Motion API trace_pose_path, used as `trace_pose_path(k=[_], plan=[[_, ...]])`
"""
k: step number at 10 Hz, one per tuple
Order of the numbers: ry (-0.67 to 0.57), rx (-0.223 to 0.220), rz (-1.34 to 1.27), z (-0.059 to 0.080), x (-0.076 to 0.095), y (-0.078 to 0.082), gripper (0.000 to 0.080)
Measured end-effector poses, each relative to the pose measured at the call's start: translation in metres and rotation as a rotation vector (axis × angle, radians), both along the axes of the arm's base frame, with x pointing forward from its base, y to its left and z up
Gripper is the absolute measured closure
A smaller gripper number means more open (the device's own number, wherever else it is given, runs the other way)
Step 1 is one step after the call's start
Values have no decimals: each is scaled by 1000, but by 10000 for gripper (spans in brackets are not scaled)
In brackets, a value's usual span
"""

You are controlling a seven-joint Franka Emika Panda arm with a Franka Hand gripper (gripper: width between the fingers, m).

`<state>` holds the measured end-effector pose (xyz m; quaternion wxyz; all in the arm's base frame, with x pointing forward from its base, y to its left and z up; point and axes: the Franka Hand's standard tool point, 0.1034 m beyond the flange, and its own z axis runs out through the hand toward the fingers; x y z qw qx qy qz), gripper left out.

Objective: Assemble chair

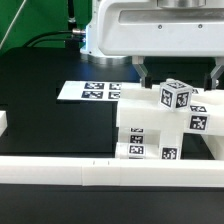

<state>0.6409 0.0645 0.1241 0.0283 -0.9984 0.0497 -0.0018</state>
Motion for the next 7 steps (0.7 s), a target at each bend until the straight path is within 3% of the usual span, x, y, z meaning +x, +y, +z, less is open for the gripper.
trace_pose_path(k=[4, 6, 7], plan=[[-16, -29, 265, 0, 1, -7, 151], [-28, -102, 486, 0, 5, -12, 151], [-26, -116, 532, 0, 6, -13, 151]])
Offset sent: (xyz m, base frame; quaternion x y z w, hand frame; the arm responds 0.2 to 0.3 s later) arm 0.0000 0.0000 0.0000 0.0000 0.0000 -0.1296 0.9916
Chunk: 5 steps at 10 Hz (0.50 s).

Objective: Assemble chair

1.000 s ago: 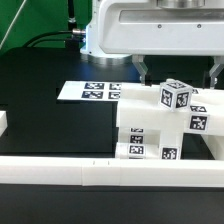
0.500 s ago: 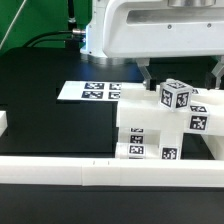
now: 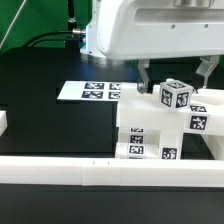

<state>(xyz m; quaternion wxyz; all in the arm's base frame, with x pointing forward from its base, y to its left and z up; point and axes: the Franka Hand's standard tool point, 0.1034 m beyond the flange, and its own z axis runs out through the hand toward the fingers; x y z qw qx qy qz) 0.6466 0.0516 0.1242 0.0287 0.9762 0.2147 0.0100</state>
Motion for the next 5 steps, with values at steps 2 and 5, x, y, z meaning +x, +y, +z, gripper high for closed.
trace_pose_path(k=[2, 5], plan=[[1, -6, 3, -1, 1, -3, 151], [2, -5, 2, -2, 0, -3, 518]])
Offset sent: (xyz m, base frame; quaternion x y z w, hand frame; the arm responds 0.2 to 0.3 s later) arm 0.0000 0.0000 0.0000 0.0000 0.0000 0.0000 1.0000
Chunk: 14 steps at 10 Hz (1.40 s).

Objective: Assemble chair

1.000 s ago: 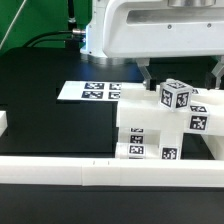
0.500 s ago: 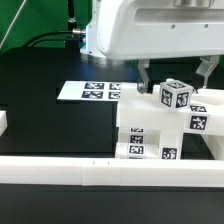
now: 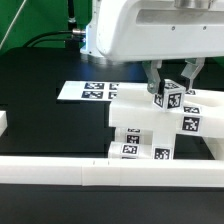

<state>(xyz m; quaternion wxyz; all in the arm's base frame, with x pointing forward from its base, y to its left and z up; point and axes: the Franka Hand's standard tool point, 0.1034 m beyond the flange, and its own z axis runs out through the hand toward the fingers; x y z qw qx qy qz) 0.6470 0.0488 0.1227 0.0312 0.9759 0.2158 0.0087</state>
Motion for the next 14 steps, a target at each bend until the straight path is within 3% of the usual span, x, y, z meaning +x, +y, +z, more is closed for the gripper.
trace_pose_path(k=[4, 8, 14], plan=[[-4, 7, -79, 0, 0, -2, 517], [-46, 15, -395, -1, 2, -9, 516], [-66, 32, -772, 0, 2, -7, 515]])
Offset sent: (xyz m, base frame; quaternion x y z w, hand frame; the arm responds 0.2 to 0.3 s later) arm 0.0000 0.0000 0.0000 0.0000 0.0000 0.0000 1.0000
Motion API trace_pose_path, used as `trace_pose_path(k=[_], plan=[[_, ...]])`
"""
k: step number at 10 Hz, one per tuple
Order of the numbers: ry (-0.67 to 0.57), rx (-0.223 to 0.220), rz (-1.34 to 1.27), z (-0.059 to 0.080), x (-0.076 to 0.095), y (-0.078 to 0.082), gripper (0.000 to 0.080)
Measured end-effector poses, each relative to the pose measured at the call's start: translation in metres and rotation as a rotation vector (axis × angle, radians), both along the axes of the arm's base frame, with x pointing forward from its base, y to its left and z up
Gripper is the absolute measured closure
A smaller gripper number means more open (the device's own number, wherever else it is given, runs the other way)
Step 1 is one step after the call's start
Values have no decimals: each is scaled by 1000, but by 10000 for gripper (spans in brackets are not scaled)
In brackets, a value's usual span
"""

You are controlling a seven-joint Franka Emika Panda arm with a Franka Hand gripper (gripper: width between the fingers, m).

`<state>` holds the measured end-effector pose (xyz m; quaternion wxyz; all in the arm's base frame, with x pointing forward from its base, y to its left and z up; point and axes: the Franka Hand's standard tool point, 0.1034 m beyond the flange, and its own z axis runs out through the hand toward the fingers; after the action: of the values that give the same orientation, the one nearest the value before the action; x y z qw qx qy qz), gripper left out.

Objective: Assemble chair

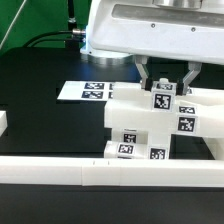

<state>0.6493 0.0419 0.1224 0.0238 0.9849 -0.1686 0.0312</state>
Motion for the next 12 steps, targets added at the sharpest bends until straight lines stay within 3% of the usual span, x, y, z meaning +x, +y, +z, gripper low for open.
trace_pose_path(k=[3, 4, 5, 7, 9, 12], plan=[[-2, 1, -30, 0, 0, 0, 467], [-6, 1, 6, 4, 1, 0, 291], [-16, 3, 45, 13, 3, 2, 180], [-21, 12, 138, 25, -4, 5, 159], [-19, 37, 161, 38, -30, 2, 151], [-17, 33, 162, 34, -27, 2, 150]])
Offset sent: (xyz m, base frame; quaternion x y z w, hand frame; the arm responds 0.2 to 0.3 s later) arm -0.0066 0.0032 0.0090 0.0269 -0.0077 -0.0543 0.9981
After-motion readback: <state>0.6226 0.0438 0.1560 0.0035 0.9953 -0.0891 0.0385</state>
